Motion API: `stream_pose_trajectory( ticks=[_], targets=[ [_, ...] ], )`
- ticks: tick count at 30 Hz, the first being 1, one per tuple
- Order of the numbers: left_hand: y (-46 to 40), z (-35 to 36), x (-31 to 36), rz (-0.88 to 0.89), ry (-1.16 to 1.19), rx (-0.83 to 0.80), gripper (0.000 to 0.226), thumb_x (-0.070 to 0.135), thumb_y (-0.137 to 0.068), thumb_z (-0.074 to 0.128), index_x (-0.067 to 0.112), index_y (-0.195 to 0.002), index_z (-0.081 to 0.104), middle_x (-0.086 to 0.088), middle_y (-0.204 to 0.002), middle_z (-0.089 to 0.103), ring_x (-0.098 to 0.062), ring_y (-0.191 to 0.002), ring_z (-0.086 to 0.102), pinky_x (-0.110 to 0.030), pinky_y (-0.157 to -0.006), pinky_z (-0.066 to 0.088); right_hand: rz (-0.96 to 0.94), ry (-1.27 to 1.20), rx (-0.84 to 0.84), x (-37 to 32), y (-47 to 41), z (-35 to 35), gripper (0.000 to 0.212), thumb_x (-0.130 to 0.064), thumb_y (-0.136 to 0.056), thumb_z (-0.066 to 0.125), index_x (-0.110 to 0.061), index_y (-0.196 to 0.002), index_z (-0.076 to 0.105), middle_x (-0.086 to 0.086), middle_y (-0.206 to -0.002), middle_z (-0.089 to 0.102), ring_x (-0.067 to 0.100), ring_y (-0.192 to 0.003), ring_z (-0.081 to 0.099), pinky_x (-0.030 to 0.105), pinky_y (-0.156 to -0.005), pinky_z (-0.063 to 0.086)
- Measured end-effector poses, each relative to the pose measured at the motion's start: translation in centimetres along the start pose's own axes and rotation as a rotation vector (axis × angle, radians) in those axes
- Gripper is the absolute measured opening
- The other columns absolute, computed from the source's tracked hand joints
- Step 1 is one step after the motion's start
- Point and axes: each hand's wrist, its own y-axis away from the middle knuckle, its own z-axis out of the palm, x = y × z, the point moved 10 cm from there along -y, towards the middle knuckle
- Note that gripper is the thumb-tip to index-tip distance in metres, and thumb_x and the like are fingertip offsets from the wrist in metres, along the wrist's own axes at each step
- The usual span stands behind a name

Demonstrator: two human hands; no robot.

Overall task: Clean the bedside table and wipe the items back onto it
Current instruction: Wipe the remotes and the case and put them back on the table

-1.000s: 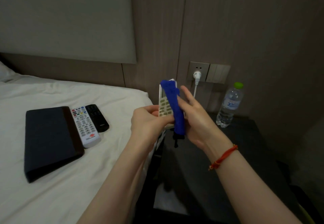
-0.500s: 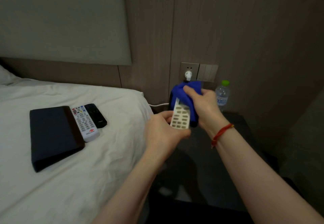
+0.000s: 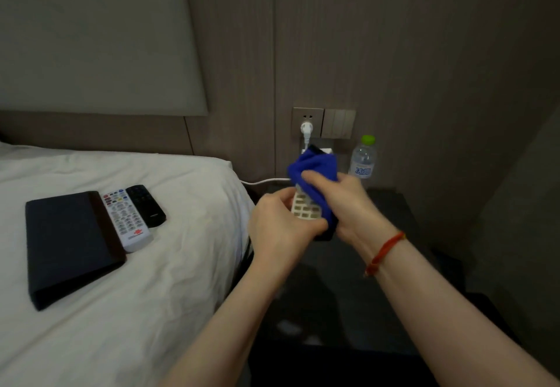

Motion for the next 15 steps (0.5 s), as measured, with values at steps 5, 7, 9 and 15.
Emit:
stream_pose_trajectory(
  ticks=[5,7,9,15],
  targets=[
    [0.8,1.8,-0.6,-0.042,0.054,-0.090,0.037,0.035,-0.050,0.075,0.036,-0.086,0.066,0.007,-0.083,0.074,-0.007,-0.081,0.070,-0.041,-0.079,0.057,0.037,-0.010,0.083,0.5,-0.1,-2.0,0.025,-0.016,-0.082,0.066,-0.004,-0.103,0.059,0.008,-0.079,0.065,0.018,-0.066,0.064,0.026,-0.050,0.054],
    [1.1,2.3,-0.8,-0.049,0.089,-0.096,0.039,0.034,-0.050,0.074,0.041,-0.087,0.064,0.010,-0.086,0.074,-0.005,-0.083,0.070,-0.041,-0.082,0.057,-0.028,-0.019,0.139,-0.7,-0.5,-3.1,0.020,-0.021,-0.084,0.064,-0.008,-0.099,0.059,0.005,-0.080,0.065,0.018,-0.069,0.064,0.028,-0.060,0.054],
    [1.0,2.1,-1.0,-0.067,0.133,-0.086,0.040,0.028,-0.053,0.078,0.039,-0.089,0.064,0.010,-0.086,0.074,-0.004,-0.084,0.069,-0.037,-0.083,0.056,-0.042,-0.060,0.084,-0.6,0.1,-2.5,0.013,-0.023,-0.087,0.059,-0.013,-0.094,0.058,0.004,-0.081,0.065,0.017,-0.071,0.065,0.028,-0.062,0.053],
    [1.6,2.4,-1.7,-0.147,0.402,-0.157,0.038,-0.001,-0.069,0.074,0.025,-0.096,0.068,0.003,-0.084,0.073,-0.006,-0.078,0.071,-0.016,-0.068,0.054,0.057,-0.279,-0.346,2.3,4.4,0.9,0.025,-0.017,-0.093,0.048,-0.003,-0.111,0.059,0.012,-0.086,0.072,0.019,-0.073,0.071,0.025,-0.060,0.058]
  ],
)
